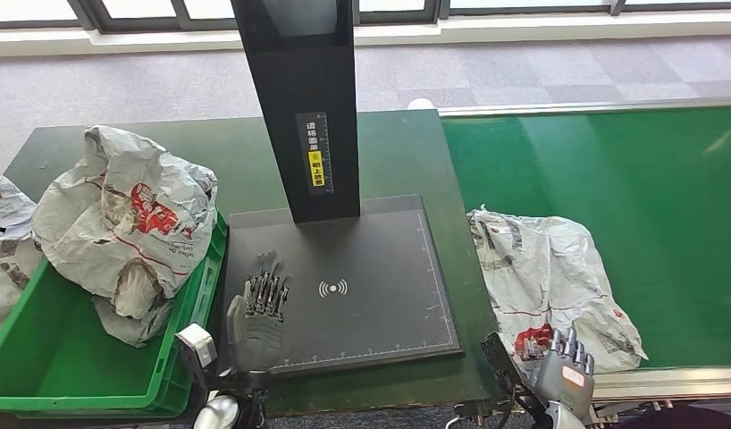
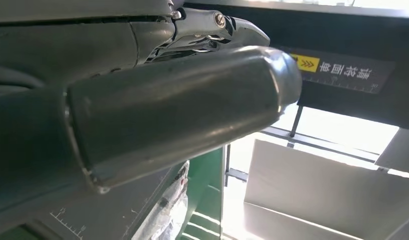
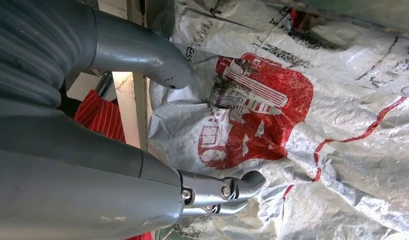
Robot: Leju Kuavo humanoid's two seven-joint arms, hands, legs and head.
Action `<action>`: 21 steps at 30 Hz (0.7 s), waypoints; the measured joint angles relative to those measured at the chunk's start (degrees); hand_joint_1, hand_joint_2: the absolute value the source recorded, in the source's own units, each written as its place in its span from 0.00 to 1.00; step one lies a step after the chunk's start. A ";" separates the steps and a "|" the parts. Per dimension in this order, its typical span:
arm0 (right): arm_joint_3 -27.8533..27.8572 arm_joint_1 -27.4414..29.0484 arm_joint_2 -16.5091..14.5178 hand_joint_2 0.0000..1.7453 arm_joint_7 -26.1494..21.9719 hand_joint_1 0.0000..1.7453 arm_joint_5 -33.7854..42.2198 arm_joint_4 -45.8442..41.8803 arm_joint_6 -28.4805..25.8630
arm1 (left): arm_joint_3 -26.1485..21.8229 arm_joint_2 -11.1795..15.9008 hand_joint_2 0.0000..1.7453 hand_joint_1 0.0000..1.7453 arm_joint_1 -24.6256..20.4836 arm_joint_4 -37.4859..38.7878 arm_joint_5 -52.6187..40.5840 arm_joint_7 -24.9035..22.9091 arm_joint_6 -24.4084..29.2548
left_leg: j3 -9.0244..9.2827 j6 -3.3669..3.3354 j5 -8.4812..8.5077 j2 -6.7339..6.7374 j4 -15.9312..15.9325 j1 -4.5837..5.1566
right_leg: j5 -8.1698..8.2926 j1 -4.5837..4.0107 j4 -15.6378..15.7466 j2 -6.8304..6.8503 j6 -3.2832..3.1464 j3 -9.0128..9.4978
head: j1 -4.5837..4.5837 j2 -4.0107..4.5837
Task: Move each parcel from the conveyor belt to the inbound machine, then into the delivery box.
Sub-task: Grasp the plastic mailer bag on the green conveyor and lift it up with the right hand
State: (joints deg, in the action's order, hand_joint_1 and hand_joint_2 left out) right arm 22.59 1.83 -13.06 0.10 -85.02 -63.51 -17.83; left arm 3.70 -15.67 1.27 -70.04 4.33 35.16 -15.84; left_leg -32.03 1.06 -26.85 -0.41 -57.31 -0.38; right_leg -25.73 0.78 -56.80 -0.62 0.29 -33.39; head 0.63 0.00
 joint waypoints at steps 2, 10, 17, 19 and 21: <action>0.06 -0.55 0.10 1.00 0.27 0.25 -0.21 0.04 0.55 | 0.33 0.01 0.00 0.00 -0.56 0.31 -1.06 0.78 0.01 | 0.02 0.00 0.00 0.03 0.00 0.00 | 0.02 0.00 0.00 -0.05 0.01 0.02 | 0.00 0.00; 0.93 -1.10 0.08 1.00 0.05 1.00 2.65 -0.67 -2.62 | 0.69 0.00 0.00 0.00 -2.73 0.36 -2.39 1.40 1.24 | 0.03 -0.04 0.04 0.03 -0.02 0.00 | 0.09 0.06 -0.01 -0.08 0.09 0.04 | 0.00 0.00; 1.45 -0.06 -0.27 1.00 -0.33 1.00 3.32 -2.37 -2.65 | 0.69 0.00 0.00 0.00 -2.75 0.02 -2.39 1.18 1.34 | -0.02 -0.04 0.01 0.03 -0.02 0.00 | 0.04 0.04 -0.01 -0.08 0.05 -0.03 | 0.00 0.00; 1.45 -0.03 -0.30 1.00 -0.38 1.00 3.34 -2.47 -2.66 | 0.69 0.00 0.00 0.00 -2.76 0.01 -2.40 1.18 1.34 | -0.03 -0.04 0.00 0.03 -0.02 0.00 | 0.02 0.04 -0.01 -0.08 0.04 -0.05 | 0.00 0.00; 1.45 -0.04 -0.31 1.00 -0.42 1.00 3.34 -2.64 -2.67 | 0.69 0.00 0.00 0.00 -2.76 0.00 -2.40 1.18 1.34 | -0.04 -0.04 -0.01 0.03 -0.02 0.00 | 0.01 0.04 -0.01 -0.08 0.03 -0.05 | 0.00 0.00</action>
State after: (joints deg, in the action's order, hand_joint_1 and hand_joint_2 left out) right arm 24.04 1.79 -13.37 -0.32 -81.68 -66.14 -20.50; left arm 4.39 -15.67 -1.49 -70.04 1.93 36.35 -14.49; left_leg -32.07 1.02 -26.85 -0.38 -57.33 -0.38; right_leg -25.72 0.82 -56.81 -0.70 0.32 -33.44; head 0.63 0.00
